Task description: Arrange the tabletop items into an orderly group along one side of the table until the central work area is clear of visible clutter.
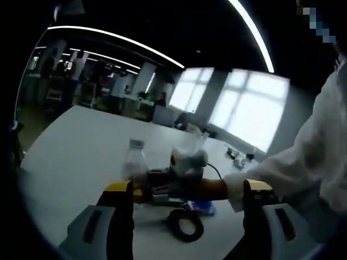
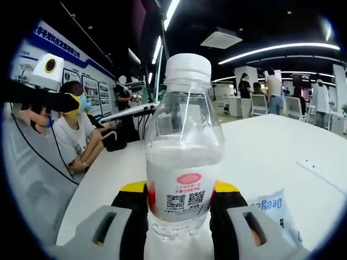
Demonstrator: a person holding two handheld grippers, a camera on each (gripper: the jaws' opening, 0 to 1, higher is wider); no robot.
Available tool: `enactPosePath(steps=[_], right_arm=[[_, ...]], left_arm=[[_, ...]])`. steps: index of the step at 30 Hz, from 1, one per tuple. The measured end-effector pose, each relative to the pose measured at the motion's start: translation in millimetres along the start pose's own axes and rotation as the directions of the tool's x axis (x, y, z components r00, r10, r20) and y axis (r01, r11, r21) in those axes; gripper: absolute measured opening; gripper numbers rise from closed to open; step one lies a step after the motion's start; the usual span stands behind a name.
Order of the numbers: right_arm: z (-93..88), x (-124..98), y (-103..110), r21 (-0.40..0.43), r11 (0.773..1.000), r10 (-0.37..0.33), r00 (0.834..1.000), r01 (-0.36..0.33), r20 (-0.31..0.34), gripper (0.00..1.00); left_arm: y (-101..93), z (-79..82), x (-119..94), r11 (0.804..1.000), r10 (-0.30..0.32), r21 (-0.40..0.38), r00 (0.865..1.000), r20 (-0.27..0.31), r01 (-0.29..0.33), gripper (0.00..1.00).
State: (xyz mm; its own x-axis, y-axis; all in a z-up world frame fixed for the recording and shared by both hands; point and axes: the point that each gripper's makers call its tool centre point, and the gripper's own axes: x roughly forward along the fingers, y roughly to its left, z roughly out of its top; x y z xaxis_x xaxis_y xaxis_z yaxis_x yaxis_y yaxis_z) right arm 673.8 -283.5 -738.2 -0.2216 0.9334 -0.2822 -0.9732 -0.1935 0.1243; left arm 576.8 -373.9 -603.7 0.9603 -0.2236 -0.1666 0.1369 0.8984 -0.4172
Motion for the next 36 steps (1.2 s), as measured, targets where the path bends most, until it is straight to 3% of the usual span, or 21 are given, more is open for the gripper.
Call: enactPosePath(steps=[18, 29, 36], right_arm=[[-16.8, 4, 7, -0.042, 0.999, 0.017, 0.999, -0.018, -0.034, 0.41], [-17.7, 7, 5, -0.033, 0.999, 0.022, 1.0, -0.022, -0.012, 0.41], [-19.5, -3, 10, -0.042, 0.999, 0.034, 0.999, -0.034, 0.008, 0.41]], left_arm=[[-0.4, 0.5, 0, 1.0, -0.008, -0.013, 1.0, 0.006, 0.008, 0.77], [0.8, -0.2, 0, 1.0, -0.006, -0.014, 1.0, 0.004, 0.006, 0.76], [0.1, -0.6, 0, 1.0, -0.007, -0.014, 1.0, 0.003, 0.007, 0.75]])
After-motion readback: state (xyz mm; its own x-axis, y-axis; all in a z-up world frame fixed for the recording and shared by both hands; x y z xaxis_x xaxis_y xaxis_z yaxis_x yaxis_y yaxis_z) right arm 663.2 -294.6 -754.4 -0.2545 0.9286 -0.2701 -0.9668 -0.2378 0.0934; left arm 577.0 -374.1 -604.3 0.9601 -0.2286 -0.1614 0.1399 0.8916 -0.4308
